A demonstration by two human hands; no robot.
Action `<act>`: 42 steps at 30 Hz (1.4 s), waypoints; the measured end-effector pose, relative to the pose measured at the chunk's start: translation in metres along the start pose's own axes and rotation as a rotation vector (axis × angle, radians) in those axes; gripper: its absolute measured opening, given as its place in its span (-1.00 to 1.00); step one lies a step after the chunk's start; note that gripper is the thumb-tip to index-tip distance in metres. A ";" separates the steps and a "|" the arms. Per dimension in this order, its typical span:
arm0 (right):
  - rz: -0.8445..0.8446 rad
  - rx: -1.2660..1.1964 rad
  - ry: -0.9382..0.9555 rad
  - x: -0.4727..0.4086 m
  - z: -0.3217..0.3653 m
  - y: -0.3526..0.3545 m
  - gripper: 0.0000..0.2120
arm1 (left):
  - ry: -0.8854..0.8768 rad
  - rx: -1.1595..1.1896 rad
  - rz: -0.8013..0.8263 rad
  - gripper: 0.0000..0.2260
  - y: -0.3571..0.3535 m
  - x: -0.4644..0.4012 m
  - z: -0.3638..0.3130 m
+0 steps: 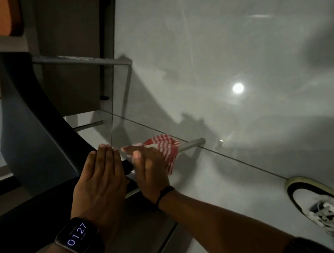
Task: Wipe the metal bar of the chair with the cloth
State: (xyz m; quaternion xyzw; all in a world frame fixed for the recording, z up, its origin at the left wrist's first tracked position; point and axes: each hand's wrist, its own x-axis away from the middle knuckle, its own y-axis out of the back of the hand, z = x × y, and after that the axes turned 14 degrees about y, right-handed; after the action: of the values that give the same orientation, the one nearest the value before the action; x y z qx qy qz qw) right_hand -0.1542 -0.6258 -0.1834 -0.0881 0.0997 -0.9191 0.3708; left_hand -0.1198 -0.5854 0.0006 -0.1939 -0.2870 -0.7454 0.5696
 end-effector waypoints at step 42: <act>0.329 0.426 -0.262 -0.014 -0.141 0.080 -0.49 | -0.002 -0.024 0.015 -0.34 -0.016 -0.004 -0.003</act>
State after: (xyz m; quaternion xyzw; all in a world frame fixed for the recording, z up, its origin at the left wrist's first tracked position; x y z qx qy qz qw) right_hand -0.1245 -0.6563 -0.3408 -0.1088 -0.1312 -0.8277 0.5347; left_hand -0.1339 -0.5814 -0.0069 -0.2035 -0.2773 -0.7444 0.5723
